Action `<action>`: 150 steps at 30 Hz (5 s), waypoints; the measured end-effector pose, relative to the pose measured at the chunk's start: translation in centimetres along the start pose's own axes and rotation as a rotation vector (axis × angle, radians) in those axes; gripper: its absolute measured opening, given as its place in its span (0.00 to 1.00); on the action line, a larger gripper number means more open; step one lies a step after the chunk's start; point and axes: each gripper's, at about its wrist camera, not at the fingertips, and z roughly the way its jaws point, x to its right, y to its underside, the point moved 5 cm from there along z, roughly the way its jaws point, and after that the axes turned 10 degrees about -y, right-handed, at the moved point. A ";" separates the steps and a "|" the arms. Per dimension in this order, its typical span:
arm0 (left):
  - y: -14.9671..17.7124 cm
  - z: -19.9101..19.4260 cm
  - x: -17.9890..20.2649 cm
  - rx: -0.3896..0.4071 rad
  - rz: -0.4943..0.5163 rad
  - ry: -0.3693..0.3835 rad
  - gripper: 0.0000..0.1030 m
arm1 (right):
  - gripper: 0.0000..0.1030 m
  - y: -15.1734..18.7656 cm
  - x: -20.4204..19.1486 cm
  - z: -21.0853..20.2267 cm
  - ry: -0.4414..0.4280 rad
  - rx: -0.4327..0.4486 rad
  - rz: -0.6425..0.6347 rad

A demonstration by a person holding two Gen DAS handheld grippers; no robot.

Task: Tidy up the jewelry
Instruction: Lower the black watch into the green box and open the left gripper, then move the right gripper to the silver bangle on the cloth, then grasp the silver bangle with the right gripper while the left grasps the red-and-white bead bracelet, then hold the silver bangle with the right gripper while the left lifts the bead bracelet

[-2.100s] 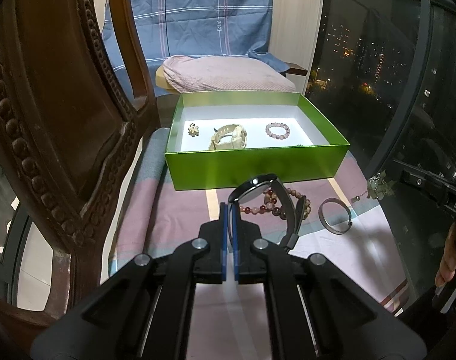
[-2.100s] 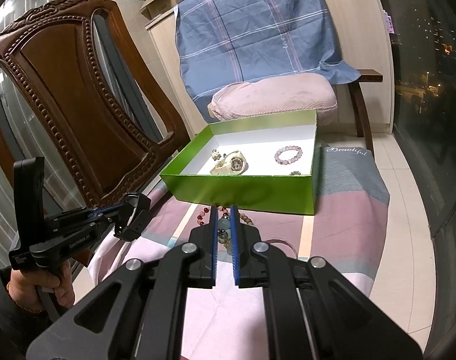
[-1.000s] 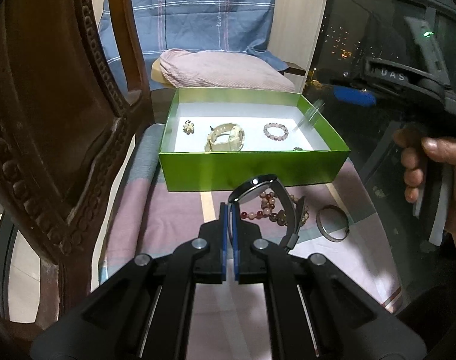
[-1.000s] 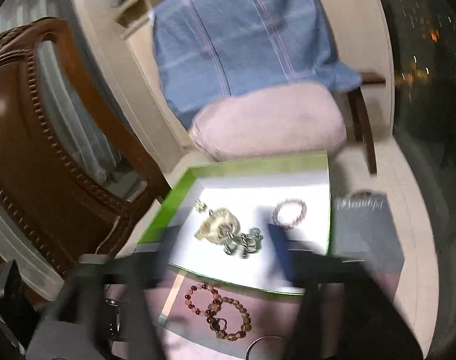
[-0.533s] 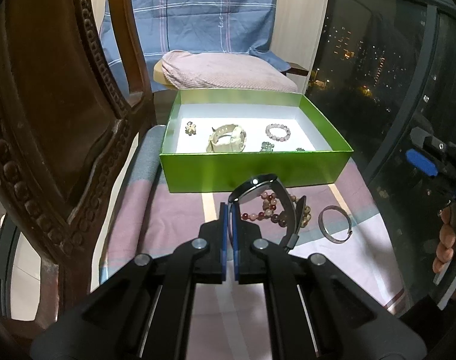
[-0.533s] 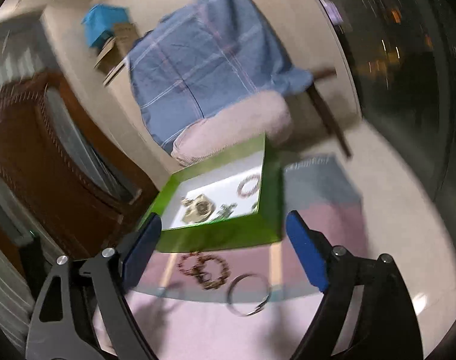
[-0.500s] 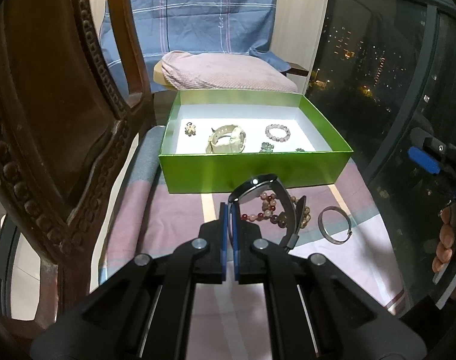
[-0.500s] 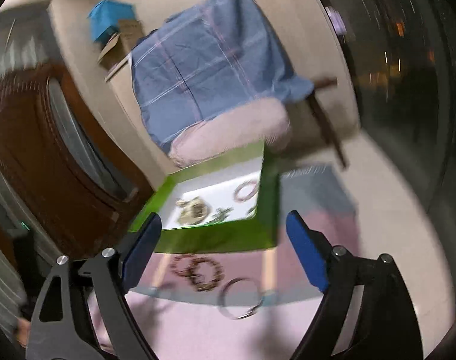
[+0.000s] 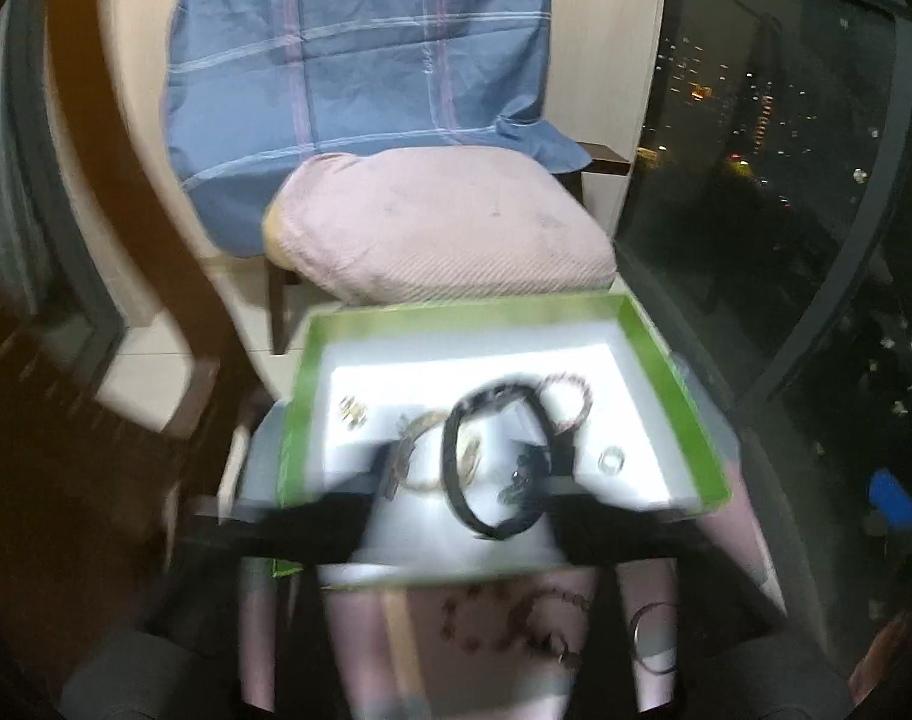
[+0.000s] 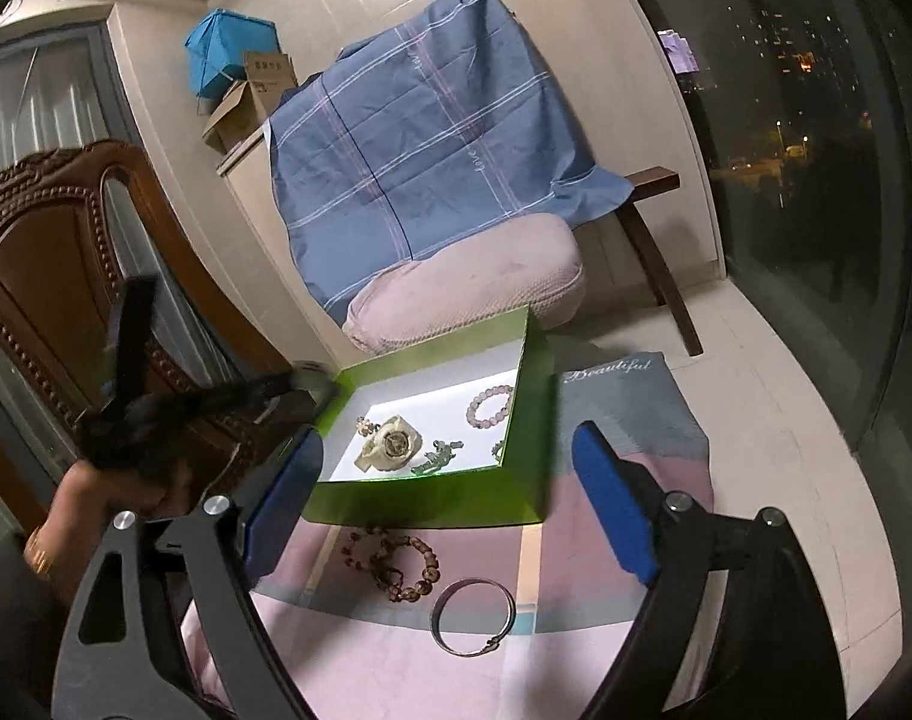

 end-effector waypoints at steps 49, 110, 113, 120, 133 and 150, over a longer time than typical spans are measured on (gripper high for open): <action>14.7 -7.1 -4.4 0.080 -0.107 -0.027 0.94 | 0.82 7.8 -2.0 6.5 0.178 -0.390 -0.237; 15.5 -0.2 5.2 -0.065 0.339 0.194 0.07 | 0.56 8.9 -0.7 7.9 0.194 -0.486 -0.213; 14.2 -3.5 3.5 -0.021 0.221 0.205 0.07 | 0.56 8.4 -1.1 7.6 0.182 -0.463 -0.217; 12.5 -10.1 0.1 0.079 0.057 0.147 0.07 | 0.56 6.8 -4.0 5.4 0.119 -0.382 -0.242; 13.4 -11.0 -1.1 0.075 0.025 0.072 0.07 | 0.56 6.0 -7.1 3.4 0.074 -0.332 -0.277; 13.5 -10.9 -1.1 0.069 0.027 0.072 0.07 | 0.56 6.2 -7.0 3.5 0.083 -0.332 -0.276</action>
